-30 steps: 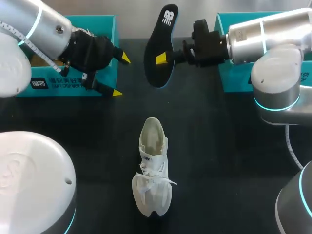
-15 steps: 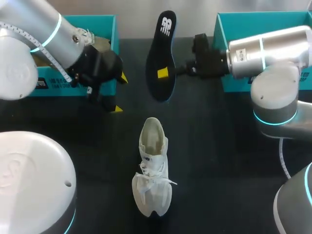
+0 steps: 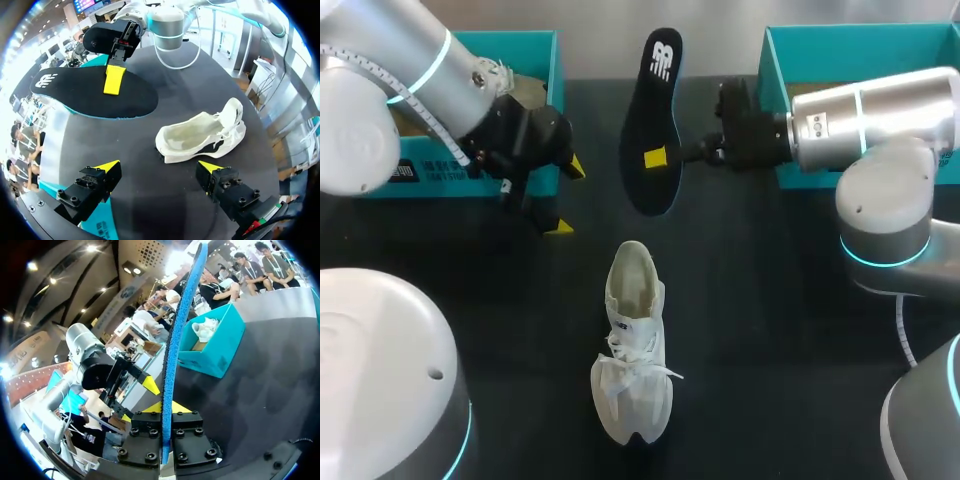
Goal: Take the shoe out of the shoebox, open the shoe tongue, remove and reinsert the insole, then place the shoe into the shoebox
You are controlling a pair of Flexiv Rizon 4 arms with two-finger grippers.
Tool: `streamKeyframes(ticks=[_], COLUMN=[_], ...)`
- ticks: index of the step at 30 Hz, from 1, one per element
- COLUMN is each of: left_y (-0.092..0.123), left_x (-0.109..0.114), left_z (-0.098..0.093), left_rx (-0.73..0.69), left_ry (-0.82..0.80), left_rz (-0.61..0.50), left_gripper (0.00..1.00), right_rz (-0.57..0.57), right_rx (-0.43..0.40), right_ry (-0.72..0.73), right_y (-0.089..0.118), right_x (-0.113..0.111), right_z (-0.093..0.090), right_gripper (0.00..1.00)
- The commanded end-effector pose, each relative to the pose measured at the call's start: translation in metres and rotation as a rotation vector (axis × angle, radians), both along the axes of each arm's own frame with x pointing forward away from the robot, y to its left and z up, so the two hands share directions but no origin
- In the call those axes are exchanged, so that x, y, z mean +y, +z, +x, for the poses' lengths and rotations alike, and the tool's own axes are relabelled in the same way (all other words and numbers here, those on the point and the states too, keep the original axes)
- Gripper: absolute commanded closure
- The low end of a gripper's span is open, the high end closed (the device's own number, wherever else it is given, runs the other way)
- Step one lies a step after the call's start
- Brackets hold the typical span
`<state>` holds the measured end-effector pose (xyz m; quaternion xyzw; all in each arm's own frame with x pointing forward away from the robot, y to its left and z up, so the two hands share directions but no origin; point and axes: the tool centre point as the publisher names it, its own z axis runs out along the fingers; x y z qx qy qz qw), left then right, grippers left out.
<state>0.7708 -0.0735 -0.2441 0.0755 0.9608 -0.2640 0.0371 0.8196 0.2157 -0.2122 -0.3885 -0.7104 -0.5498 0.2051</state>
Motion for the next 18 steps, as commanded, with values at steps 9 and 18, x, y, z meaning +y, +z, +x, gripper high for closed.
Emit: streamKeyframes(ticks=[9,18], left_y=[-0.051,-0.072], left_x=[0.012,0.004], left_z=[-0.007,-0.029], left_rx=[0.091,0.136], left_ry=[0.011,-0.032], left_rz=[-0.005,0.018], left_gripper=[0.0,0.0], right_rz=[0.038,0.04], right_rx=[-0.06,-0.067], right_ry=[0.01,0.047], right_y=[-0.021,-0.031], right_x=[0.008,0.011], right_z=[-0.015,-0.026], right_gripper=[1.0,1.0])
